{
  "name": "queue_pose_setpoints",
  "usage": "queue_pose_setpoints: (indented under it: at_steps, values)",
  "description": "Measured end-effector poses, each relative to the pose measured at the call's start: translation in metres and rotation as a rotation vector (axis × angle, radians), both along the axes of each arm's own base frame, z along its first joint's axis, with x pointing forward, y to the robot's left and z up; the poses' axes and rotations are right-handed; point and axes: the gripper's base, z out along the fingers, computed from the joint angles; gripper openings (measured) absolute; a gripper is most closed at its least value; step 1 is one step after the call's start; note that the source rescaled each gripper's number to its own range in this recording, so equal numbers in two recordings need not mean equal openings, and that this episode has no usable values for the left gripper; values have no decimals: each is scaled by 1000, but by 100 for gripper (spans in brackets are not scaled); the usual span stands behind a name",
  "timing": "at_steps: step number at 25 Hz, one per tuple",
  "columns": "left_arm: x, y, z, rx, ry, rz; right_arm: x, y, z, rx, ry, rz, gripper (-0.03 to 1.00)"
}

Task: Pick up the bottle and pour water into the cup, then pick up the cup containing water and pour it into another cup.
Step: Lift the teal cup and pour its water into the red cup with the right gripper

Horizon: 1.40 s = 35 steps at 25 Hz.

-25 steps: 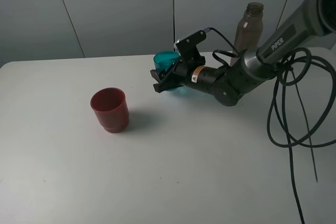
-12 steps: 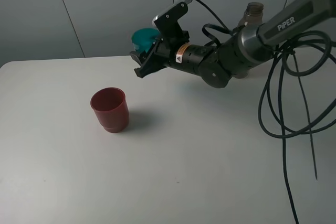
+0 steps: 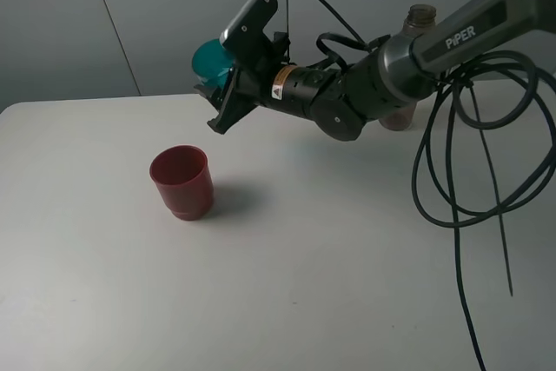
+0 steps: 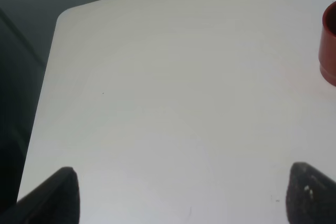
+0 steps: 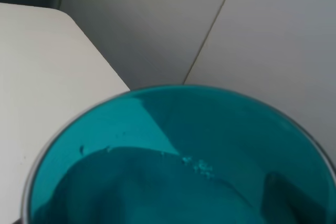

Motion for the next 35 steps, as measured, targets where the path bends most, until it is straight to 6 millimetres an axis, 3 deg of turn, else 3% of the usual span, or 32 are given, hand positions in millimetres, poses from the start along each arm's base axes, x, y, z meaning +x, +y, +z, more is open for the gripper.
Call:
queue_pose_setpoints:
  at_steps: [10,23,35]
  values:
    - [0,0,0,0,0,0,-6,7,0,-141,-163,70,5]
    - [0,0,0,0,0,0,-25,28,0,-146,-178,135,5]
    - [0,0,0,0,0,0,-26,30,1,-145,-184,103,5]
